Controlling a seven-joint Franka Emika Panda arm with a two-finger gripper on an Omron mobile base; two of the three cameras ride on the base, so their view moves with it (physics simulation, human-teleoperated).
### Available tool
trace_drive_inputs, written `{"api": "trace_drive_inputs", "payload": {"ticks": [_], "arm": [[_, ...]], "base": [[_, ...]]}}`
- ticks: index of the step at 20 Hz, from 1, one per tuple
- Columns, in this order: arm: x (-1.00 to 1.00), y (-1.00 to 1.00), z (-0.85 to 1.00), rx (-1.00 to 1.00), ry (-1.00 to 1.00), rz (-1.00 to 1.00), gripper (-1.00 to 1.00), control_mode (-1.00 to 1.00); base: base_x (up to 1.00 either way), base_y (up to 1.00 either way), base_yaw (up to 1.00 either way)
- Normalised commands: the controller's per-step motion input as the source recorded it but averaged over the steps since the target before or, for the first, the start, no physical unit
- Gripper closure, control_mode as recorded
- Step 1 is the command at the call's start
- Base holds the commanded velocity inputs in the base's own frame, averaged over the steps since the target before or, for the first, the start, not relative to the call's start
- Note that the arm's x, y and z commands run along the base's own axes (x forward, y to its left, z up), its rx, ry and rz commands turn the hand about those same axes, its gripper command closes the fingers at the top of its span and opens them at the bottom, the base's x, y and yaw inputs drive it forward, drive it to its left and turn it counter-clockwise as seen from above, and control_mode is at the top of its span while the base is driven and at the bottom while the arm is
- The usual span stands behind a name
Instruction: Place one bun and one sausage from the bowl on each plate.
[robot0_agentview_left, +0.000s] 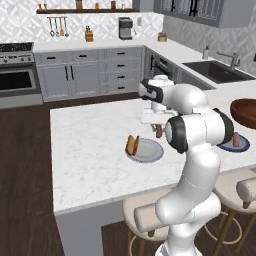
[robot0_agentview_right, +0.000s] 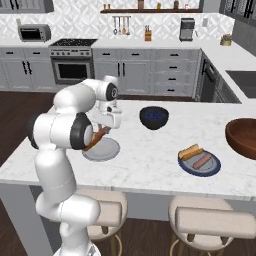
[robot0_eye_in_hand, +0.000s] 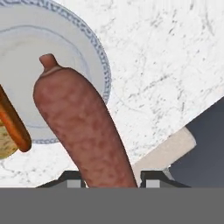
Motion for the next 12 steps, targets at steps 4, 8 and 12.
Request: {"api": "trace_drive_inputs", "payload": {"ticks": [4,8,12], "arm": [[0.44,0.06,-0.83,0.00,-0.14,-0.05,1.00,-1.00],[0.26,0.00,-0.67,0.00,-0.23,-0.02,1.00,-1.00],[0.17,0.00,-0.44,0.00,-0.10,0.00,1.00,-1.00]], "base": [[0.00,0.00,0.00],[0.00,0.00,0.00],[0.00,0.00,0.00]]}}
